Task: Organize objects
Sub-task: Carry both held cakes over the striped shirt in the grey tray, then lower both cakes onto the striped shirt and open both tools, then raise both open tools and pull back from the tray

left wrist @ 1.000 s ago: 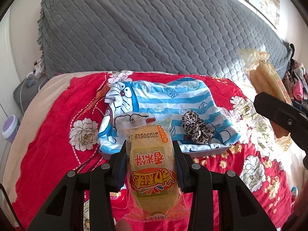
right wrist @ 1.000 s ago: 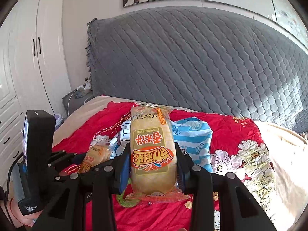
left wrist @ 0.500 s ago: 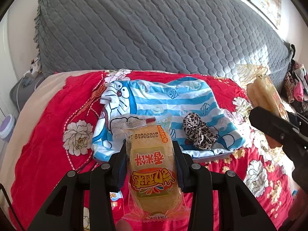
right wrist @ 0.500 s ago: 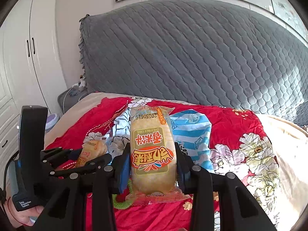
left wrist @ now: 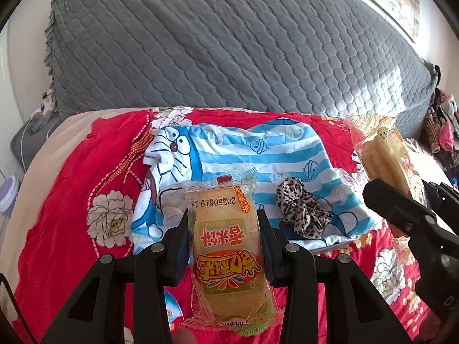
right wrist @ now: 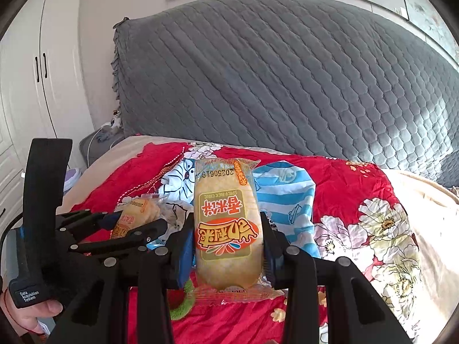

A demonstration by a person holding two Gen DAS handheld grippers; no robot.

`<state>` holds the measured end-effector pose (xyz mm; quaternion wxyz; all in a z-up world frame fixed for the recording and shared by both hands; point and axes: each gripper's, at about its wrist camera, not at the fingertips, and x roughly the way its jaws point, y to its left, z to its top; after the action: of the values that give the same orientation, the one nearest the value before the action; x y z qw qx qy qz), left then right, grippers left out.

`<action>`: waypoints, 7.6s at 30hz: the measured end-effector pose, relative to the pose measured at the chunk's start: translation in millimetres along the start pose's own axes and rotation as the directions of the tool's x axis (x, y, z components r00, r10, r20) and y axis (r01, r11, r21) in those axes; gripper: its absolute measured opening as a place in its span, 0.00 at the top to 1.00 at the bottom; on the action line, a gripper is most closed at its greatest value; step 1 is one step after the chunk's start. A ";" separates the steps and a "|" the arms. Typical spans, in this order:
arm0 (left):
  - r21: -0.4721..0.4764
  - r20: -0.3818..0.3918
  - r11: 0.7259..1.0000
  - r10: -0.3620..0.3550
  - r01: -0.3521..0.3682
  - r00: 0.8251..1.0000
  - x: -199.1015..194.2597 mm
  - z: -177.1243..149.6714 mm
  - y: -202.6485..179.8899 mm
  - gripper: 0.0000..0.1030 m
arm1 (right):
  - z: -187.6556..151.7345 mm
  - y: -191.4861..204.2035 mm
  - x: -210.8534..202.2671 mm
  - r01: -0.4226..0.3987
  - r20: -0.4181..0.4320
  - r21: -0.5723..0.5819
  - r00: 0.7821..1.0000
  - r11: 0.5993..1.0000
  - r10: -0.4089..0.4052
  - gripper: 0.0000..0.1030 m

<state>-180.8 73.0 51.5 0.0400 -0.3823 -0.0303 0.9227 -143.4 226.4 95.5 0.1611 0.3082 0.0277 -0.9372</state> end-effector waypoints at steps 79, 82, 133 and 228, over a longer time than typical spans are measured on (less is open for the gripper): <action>0.139 -0.082 0.988 0.074 -0.062 0.994 144.4 25.6 20.8 0.58 | -24.2 -21.3 186.9 0.140 -0.229 -0.039 0.963 0.989 -0.145 0.62; 0.134 -0.084 0.989 0.068 -0.056 0.994 143.6 24.5 17.2 0.58 | -25.4 -20.8 186.7 0.137 -0.231 -0.041 0.962 0.990 -0.143 0.62; 0.099 -0.119 0.995 0.038 -0.026 0.992 104.7 3.3 21.6 0.27 | -32.1 -24.2 122.5 0.104 -0.244 -0.004 0.964 0.995 -0.102 0.34; 0.053 -0.040 0.998 0.021 -0.019 0.999 -114.9 -97.3 57.4 0.24 | -55.8 80.3 -108.2 0.026 -0.033 -0.033 0.999 0.999 -0.027 0.05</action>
<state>-33.8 7.2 58.6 0.0416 -0.4002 -0.0012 0.9155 -4.0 189.6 117.6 0.1530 0.3207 0.0497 -0.9334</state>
